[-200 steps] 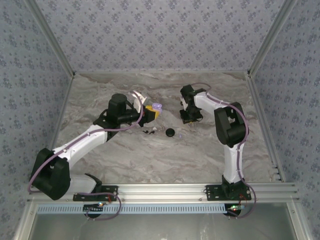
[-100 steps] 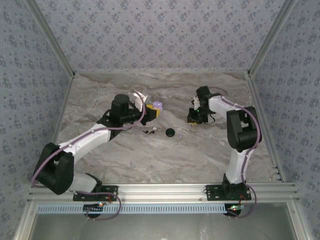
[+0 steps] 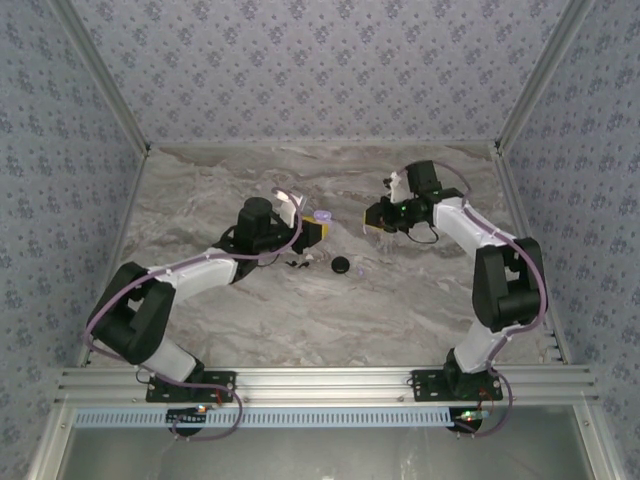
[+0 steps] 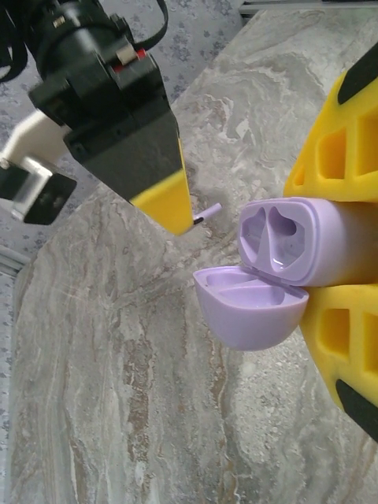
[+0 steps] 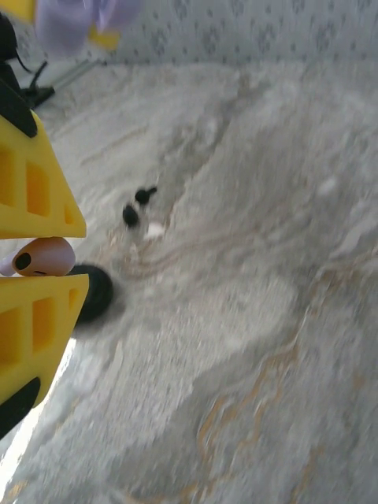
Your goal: Insert the wireless bluetooth earbuds into the charging case
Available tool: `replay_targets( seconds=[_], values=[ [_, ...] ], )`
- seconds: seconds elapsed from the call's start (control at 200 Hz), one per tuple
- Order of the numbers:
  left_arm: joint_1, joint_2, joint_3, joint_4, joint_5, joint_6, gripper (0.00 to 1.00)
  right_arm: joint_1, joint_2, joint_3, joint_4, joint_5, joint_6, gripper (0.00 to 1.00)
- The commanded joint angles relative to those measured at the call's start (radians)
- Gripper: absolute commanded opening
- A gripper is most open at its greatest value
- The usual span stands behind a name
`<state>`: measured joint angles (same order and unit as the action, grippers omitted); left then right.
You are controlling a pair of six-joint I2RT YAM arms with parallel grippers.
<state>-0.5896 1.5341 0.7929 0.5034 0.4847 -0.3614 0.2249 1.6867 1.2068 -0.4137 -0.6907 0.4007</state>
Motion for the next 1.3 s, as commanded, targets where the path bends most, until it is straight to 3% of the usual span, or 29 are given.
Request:
replay_targets(
  seconds=[0.0,0.225,0.815,0.999,1.299],
  values=[
    [-0.006,0.012,-0.007,0.127,0.003,-0.041,0.12,-0.001,-0.057,0.003,0.071,-0.11,0.056,0.15],
    [-0.009,0.02,-0.02,0.197,0.012,-0.075,0.12,0.02,-0.13,0.035,0.153,-0.153,0.115,0.15],
    [-0.027,0.012,0.008,0.327,0.049,-0.19,0.12,0.114,-0.219,0.079,0.363,-0.051,0.171,0.15],
    [-0.03,0.023,0.011,0.41,0.039,-0.268,0.13,0.129,-0.22,0.076,0.377,-0.021,0.17,0.14],
    [-0.04,0.023,0.04,0.407,0.031,-0.296,0.12,0.149,-0.219,0.075,0.379,-0.001,0.157,0.15]
  ],
)
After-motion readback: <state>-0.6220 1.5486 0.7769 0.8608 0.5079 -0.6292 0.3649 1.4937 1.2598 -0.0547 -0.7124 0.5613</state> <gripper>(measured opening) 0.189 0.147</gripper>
